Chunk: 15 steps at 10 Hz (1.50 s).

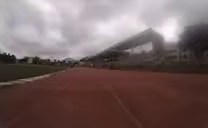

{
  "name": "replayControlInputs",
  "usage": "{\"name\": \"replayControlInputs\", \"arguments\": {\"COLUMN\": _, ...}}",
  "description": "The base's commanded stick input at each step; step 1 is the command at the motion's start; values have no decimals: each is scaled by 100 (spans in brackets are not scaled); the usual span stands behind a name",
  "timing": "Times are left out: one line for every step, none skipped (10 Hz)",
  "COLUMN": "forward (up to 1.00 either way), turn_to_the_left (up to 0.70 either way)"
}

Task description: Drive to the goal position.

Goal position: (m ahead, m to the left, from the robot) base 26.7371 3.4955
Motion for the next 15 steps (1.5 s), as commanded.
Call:
{"name": "replayControlInputs", "arguments": {"forward": 70, "turn_to_the_left": 0}}
{"name": "replayControlInputs", "arguments": {"forward": 70, "turn_to_the_left": 0}}
{"name": "replayControlInputs", "arguments": {"forward": 70, "turn_to_the_left": 0}}
{"name": "replayControlInputs", "arguments": {"forward": 70, "turn_to_the_left": 0}}
{"name": "replayControlInputs", "arguments": {"forward": 70, "turn_to_the_left": 0}}
{"name": "replayControlInputs", "arguments": {"forward": 70, "turn_to_the_left": 0}}
{"name": "replayControlInputs", "arguments": {"forward": 70, "turn_to_the_left": 0}}
{"name": "replayControlInputs", "arguments": {"forward": 70, "turn_to_the_left": 0}}
{"name": "replayControlInputs", "arguments": {"forward": 70, "turn_to_the_left": 0}}
{"name": "replayControlInputs", "arguments": {"forward": 70, "turn_to_the_left": 0}}
{"name": "replayControlInputs", "arguments": {"forward": 70, "turn_to_the_left": 0}}
{"name": "replayControlInputs", "arguments": {"forward": 70, "turn_to_the_left": 0}}
{"name": "replayControlInputs", "arguments": {"forward": 70, "turn_to_the_left": 0}}
{"name": "replayControlInputs", "arguments": {"forward": 70, "turn_to_the_left": 0}}
{"name": "replayControlInputs", "arguments": {"forward": 70, "turn_to_the_left": 0}}
